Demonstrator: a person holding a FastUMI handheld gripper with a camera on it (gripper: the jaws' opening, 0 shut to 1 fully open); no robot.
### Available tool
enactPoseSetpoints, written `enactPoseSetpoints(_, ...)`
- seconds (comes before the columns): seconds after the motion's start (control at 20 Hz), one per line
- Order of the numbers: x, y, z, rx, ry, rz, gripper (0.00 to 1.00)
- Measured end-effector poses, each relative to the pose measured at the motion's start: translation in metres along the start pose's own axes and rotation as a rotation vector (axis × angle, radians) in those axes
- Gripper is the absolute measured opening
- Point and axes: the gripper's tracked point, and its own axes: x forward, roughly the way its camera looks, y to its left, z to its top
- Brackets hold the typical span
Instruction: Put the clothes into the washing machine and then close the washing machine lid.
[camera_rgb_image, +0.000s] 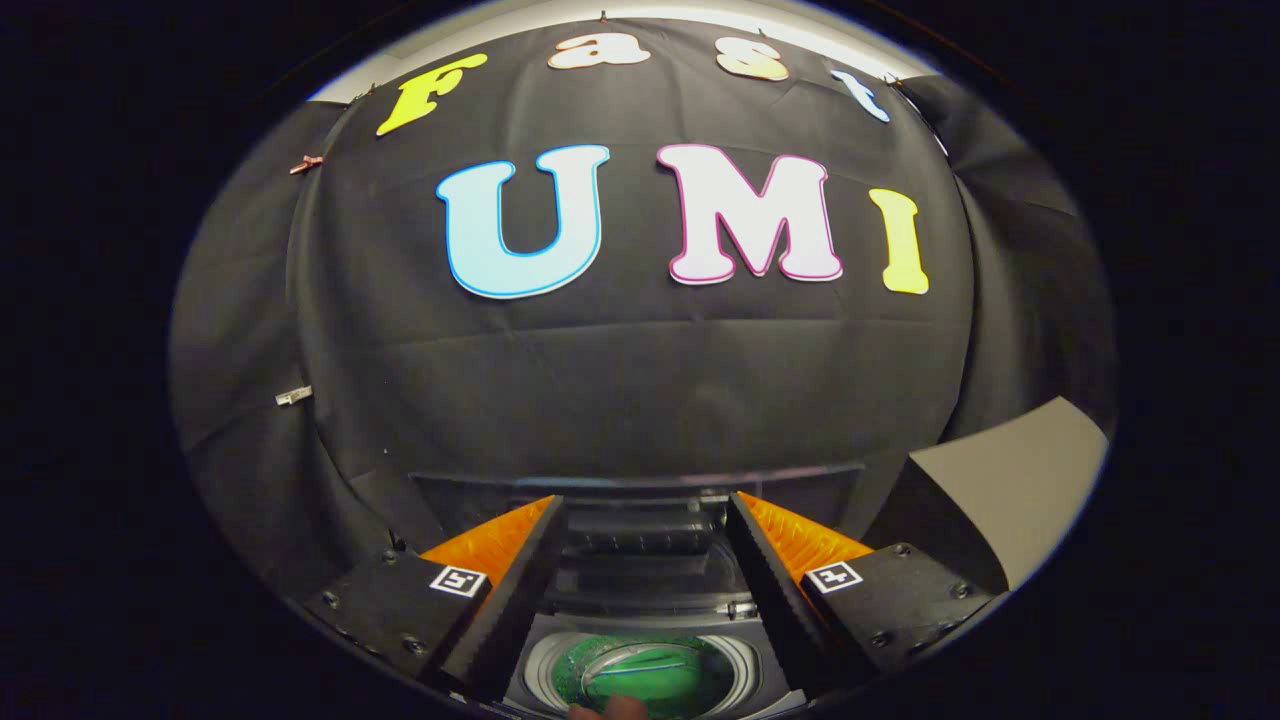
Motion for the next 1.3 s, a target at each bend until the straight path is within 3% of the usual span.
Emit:
enactPoseSetpoints(0.25,0.037,0.002,0.015,0.000,0.037,-0.008,1.00)
enactPoseSetpoints(0.6,0.092,-0.001,-0.010,-0.004,0.156,-0.035,1.00)
enactPoseSetpoints(0.95,0.085,0.001,-0.017,-0.032,0.185,-0.003,1.00)
enactPoseSetpoints(1.3,0.047,0.004,-0.027,-0.043,0.113,0.032,1.00)
